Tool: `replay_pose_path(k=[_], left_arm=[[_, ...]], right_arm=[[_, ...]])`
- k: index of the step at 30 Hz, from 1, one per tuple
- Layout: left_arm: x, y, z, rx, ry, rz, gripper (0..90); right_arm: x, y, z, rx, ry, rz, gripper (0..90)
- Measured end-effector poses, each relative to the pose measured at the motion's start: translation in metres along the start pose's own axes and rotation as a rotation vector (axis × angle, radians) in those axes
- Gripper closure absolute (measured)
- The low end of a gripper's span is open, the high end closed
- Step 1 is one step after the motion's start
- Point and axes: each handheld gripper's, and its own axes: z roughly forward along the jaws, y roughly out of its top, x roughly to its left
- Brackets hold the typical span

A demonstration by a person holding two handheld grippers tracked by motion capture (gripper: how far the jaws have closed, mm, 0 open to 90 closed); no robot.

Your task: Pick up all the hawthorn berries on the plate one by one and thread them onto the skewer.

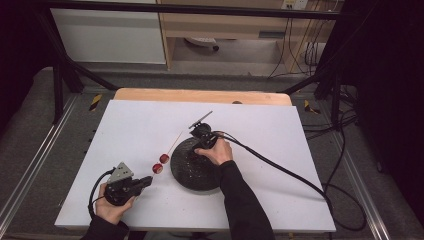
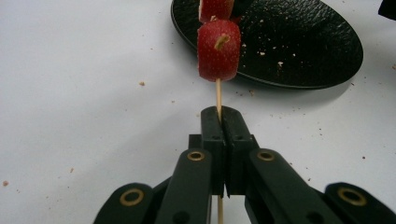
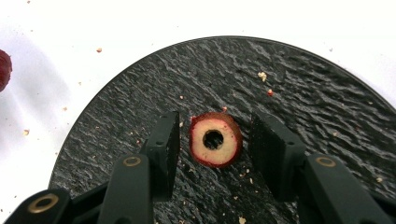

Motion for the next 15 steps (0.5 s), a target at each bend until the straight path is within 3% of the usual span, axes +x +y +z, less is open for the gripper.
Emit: replay_pose_path(k=[15], left_arm=[[-0.0003,0.0,-0.0002,-0.004,0.0,-0.002,88.5]], right_arm=[[-0.0019,-0.0004,0.0041,0.022,0.004,0.028,61.8]])
